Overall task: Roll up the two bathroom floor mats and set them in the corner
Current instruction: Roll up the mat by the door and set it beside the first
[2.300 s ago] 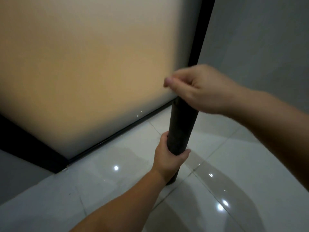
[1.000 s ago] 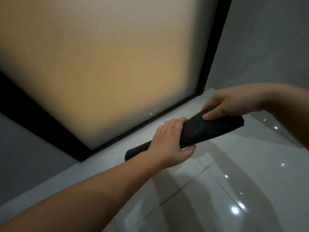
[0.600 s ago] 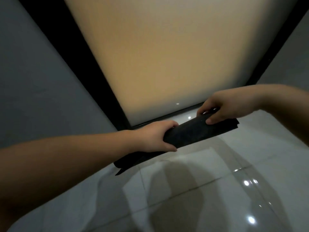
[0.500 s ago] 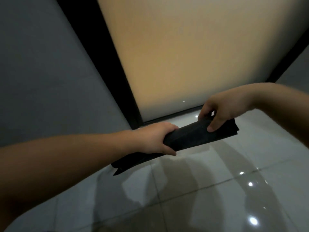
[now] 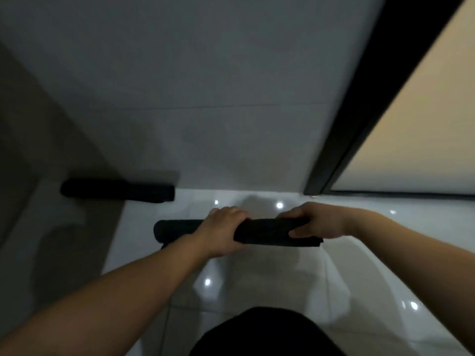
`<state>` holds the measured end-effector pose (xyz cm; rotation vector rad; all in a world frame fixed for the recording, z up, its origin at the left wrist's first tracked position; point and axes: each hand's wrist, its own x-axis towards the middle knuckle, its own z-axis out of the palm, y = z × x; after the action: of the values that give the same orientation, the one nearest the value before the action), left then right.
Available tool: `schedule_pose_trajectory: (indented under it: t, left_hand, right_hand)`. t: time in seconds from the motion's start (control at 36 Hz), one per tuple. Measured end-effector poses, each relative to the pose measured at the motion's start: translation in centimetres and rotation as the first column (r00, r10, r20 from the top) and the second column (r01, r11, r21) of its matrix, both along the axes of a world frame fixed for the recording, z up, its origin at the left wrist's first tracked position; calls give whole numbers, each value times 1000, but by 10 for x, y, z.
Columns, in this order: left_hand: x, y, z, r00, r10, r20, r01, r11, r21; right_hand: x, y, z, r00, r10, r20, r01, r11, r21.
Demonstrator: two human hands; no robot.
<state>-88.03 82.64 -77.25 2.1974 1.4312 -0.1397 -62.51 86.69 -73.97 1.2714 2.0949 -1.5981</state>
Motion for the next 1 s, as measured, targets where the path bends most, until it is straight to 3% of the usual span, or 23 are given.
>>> schedule_pose_trajectory:
  t: [0.11, 0.19, 0.25, 0.31, 0.39, 0.44, 0.56, 0.64, 0.83, 1.0]
  left_hand:
    - [-42, -19, -10, 949, 315, 21, -313, 934, 170]
    - [-63, -41, -14, 823, 543, 167, -566, 761, 318]
    - [-70, -54, -10, 641, 735, 220, -767, 617, 175]
    - [-75, -58, -5, 403, 893, 198, -897, 428, -105]
    - [-82, -55, -5, 79, 968, 238, -841, 193, -505]
    - [-86, -51, -5, -120, 957, 265, -744, 91, -662]
    - [-103, -43, -19, -282, 912, 297, -638, 53, -768]
    - [-120, -34, -30, -442, 844, 303, -597, -25, -802]
    - [-148, -21, -31, -584, 778, 233, -488, -107, -866]
    - [-180, -7, -55, -694, 683, 227, -467, -187, -865]
  right_hand:
    - [-45, 2, -21, 991, -20, -132, 26, 999, 47]
    - [-74, 7, -36, 981, -28, -193, 44, 996, 76]
    - [-96, 10, -43, 975, -27, -220, 51, 993, 103]
    - [-118, 11, -50, 971, -11, -239, 43, 991, 129]
    - [-152, 4, -57, 957, -16, -291, 65, 985, 160]
    - [-173, 0, -61, 944, -33, -327, 83, 987, 140]
    - [-213, -2, -70, 924, -7, -381, 63, 989, 134]
    - [-240, 2, -73, 921, 30, -388, 39, 985, 168]
    - [-285, 8, -82, 957, 111, -269, -29, 956, 292]
    - [-323, 22, -108, 934, 286, -216, -155, 865, 477]
